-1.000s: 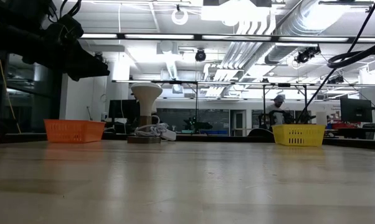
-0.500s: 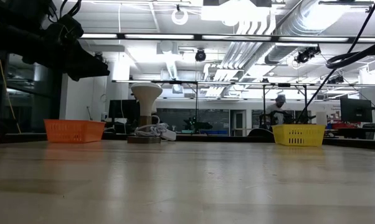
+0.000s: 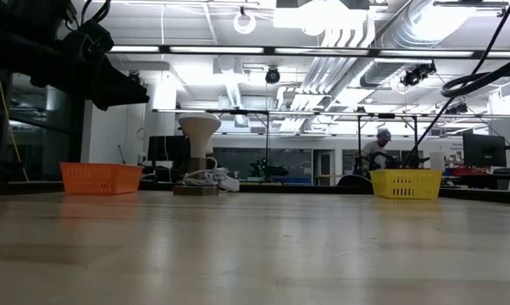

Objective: Pick & Place Office items
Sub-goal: Put the white digital timer into the yellow basket

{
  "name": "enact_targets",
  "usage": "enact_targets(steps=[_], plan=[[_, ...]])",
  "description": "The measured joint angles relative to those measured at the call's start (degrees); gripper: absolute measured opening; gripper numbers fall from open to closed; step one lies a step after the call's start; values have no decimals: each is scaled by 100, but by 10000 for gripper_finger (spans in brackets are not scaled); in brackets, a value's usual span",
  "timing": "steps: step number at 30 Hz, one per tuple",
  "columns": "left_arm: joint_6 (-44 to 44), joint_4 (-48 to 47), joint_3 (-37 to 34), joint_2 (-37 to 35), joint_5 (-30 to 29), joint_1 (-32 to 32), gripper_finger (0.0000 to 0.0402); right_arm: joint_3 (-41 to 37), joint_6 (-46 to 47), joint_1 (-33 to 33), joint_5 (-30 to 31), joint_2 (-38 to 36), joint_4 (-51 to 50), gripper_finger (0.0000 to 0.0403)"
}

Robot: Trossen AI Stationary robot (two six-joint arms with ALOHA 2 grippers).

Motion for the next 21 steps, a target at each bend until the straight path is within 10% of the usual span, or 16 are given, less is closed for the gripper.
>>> enact_targets(steps=[21], plan=[[0, 3, -2, -1, 0, 0, 167, -10, -5388, -3417, 1171, -2095, -1939, 137]])
